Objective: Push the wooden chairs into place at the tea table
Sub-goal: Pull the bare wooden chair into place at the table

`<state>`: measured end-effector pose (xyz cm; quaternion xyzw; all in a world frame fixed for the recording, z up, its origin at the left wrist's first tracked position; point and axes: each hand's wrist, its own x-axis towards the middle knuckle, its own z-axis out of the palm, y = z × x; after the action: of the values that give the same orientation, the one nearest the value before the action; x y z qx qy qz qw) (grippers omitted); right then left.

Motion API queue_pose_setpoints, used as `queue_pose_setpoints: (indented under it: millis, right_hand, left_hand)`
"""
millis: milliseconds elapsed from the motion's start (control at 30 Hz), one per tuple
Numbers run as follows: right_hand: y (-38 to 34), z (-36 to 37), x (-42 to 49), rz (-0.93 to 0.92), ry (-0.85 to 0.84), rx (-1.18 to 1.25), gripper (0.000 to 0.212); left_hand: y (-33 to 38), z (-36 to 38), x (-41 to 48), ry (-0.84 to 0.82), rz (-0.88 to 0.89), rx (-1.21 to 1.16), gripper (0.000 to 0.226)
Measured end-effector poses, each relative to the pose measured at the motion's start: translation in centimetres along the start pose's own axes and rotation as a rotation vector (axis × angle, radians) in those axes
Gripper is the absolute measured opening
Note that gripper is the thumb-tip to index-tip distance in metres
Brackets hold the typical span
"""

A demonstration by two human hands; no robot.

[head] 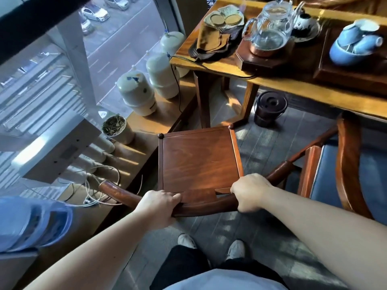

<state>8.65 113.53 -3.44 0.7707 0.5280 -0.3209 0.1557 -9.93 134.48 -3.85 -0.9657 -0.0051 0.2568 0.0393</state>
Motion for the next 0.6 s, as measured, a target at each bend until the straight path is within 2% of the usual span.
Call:
queue_pose_setpoints:
  millis: [133,267,600]
  right_hand:
    - [-0.3,-0.3,-0.2,0.027,0.003,-0.008,0.020]
    - [-1.0,-0.7,-0.1,0.090,-0.021,0.040,0.016]
    - [-6.4,-0.7,1.8,0.282,-0.014,0.213,0.017]
  left_hand:
    - [-1.1,0.2,-0.7,-0.054,-0.083,-0.014,0.037]
    - [-2.1,0.4,0.0,-0.063,0.000,0.031,0.029]
    - [-9.7,-0.4,1.8,-0.031,0.189,0.143,0.032]
